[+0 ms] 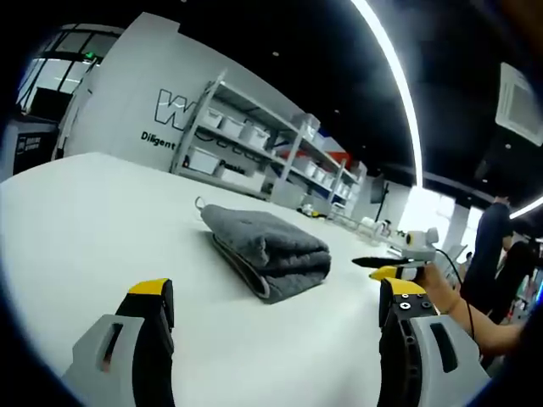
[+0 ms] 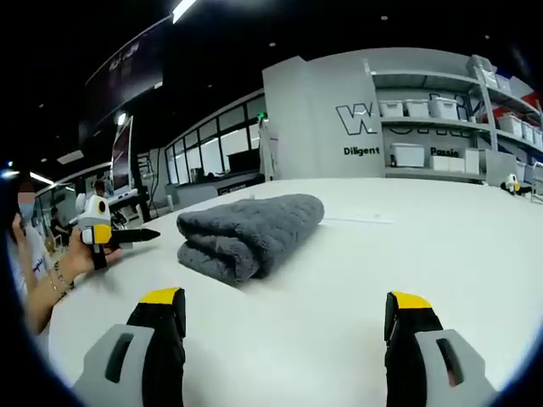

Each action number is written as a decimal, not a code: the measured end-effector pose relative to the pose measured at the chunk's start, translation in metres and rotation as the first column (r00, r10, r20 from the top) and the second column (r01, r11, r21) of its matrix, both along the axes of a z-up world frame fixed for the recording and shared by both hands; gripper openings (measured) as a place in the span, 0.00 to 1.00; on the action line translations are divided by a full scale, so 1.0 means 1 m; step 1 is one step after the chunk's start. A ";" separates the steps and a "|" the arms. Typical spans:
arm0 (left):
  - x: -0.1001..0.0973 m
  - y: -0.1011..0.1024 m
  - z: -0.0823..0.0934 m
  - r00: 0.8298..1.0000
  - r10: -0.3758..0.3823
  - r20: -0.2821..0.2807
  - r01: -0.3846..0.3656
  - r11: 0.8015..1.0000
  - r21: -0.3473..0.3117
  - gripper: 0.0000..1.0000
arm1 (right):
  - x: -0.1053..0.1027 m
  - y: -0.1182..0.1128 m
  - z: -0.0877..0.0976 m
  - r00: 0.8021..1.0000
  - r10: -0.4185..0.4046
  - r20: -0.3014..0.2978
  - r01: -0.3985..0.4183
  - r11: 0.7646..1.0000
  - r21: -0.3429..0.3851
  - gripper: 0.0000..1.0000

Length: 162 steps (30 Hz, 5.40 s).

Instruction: Open the folded towel by lifting each exposed corner and separating the folded layers until the towel lies flat within the target outline without major curled edges

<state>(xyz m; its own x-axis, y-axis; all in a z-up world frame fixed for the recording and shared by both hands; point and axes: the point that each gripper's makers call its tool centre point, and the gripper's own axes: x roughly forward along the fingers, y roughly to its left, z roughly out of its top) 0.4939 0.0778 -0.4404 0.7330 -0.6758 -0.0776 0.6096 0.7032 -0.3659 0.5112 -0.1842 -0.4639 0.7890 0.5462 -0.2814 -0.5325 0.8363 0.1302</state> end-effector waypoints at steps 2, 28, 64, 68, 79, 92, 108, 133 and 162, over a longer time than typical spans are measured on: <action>-0.002 -0.001 0.000 1.000 -0.004 0.002 0.004 1.000 0.000 0.99 | 0.000 0.000 0.000 1.000 -0.001 0.001 0.001 1.000 0.002 1.00; 0.003 0.001 0.003 1.000 -0.009 0.000 0.009 1.000 -0.011 0.99 | 0.006 0.000 0.013 0.999 -0.011 0.053 0.008 0.999 0.040 0.99; -0.005 -0.003 -0.001 1.000 -0.017 -0.016 0.016 1.000 -0.017 0.98 | 0.006 0.005 0.007 0.996 -0.003 0.089 0.010 0.997 -0.083 1.00; -0.005 -0.003 -0.001 1.000 -0.016 -0.017 0.016 1.000 -0.016 0.98 | 0.006 0.006 0.006 0.996 0.004 0.087 0.003 0.997 -0.077 1.00; -0.004 -0.003 0.000 1.000 -0.021 -0.017 0.021 1.000 -0.017 0.97 | 0.006 0.008 0.005 0.997 0.012 0.075 -0.006 0.997 -0.083 1.00; -0.005 -0.010 -0.001 0.999 -0.053 -0.004 0.053 0.998 0.034 0.97 | -0.010 0.056 0.024 0.976 0.132 0.172 -0.106 0.983 -0.153 1.00; -0.009 -0.010 0.003 0.999 -0.046 0.018 0.045 0.997 0.057 0.97 | -0.024 0.095 0.019 0.956 0.230 0.181 -0.187 0.956 -0.224 1.00; -0.001 0.021 0.006 0.998 0.042 0.037 -0.046 0.990 0.130 0.97 | -0.009 0.116 0.027 0.948 0.240 0.211 -0.166 0.934 -0.317 0.97; -0.012 0.014 0.008 0.998 0.020 0.052 -0.026 0.992 0.120 0.97 | 0.030 0.180 0.038 0.896 0.303 0.325 -0.124 0.872 -0.473 0.62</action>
